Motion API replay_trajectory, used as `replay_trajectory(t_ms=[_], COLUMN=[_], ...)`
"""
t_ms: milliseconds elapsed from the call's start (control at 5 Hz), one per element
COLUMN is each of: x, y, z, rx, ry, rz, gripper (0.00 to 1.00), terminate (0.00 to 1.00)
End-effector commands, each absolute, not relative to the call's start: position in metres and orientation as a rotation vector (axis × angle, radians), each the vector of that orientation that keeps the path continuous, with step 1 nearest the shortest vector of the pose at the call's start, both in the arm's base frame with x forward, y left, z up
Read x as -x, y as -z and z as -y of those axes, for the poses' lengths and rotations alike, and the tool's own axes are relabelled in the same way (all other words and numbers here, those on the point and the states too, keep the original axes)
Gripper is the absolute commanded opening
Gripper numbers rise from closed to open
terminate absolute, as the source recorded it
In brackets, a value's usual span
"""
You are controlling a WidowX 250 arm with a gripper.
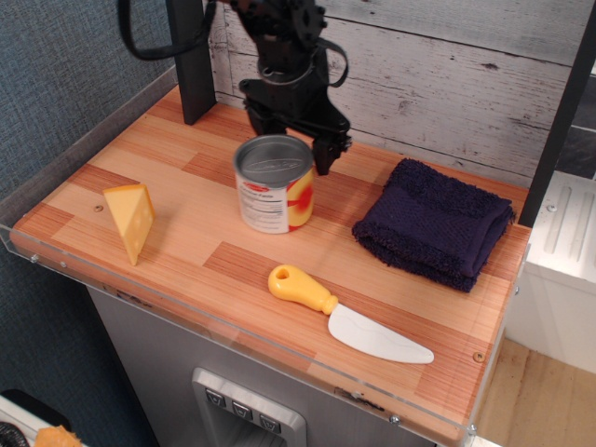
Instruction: Place the can between the cheese and the knife
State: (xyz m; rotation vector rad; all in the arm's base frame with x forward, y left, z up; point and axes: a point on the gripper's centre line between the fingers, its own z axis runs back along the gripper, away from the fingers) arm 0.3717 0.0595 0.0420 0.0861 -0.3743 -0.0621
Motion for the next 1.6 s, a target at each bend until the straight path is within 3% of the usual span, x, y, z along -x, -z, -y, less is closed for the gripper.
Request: replay_trajectory(t_ms=[0,1400], x=[-0.361,-0.31], y=[-0.068,-0.07], z=[-0.071,-0.075], rx=[-0.119,-0.178], ry=[0.068,0.07], rz=[0.444,0.447], gripper=[1.0,1.0], terminate=[0.0,0.0])
